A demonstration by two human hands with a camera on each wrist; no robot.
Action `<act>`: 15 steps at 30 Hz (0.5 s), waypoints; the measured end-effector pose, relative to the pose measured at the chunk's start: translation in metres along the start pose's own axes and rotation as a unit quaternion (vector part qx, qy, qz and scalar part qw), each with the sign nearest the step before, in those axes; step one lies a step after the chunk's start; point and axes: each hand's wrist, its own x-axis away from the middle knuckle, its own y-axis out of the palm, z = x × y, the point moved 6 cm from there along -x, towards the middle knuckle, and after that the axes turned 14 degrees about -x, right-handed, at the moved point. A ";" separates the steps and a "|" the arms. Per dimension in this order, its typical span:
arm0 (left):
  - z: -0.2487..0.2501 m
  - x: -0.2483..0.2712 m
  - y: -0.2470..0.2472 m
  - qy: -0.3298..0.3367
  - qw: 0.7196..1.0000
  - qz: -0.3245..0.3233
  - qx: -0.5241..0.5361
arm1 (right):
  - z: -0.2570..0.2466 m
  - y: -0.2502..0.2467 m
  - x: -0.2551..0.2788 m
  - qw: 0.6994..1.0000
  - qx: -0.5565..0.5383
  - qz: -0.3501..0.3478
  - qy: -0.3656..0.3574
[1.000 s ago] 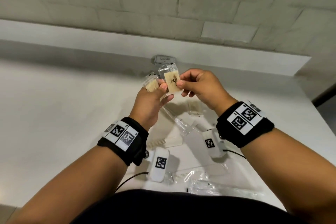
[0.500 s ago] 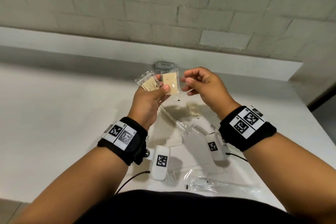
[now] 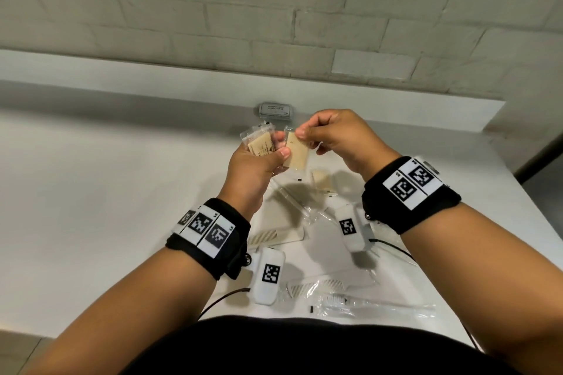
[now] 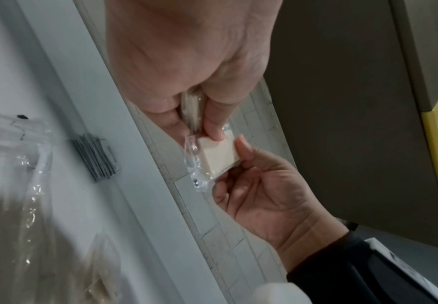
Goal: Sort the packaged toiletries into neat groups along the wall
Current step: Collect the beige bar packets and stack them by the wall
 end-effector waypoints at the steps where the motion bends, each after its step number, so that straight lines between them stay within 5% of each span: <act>1: 0.000 0.000 0.000 0.001 1.000 0.003 -0.004 | -0.001 -0.002 -0.001 1.000 0.009 -0.009 0.007; 12: -0.004 -0.004 0.002 0.000 0.999 0.029 -0.023 | -0.004 -0.007 -0.005 0.992 0.117 0.011 -0.034; 15: -0.007 -0.005 0.002 -0.009 1.000 0.012 -0.018 | -0.007 -0.006 -0.006 0.973 0.225 0.003 -0.050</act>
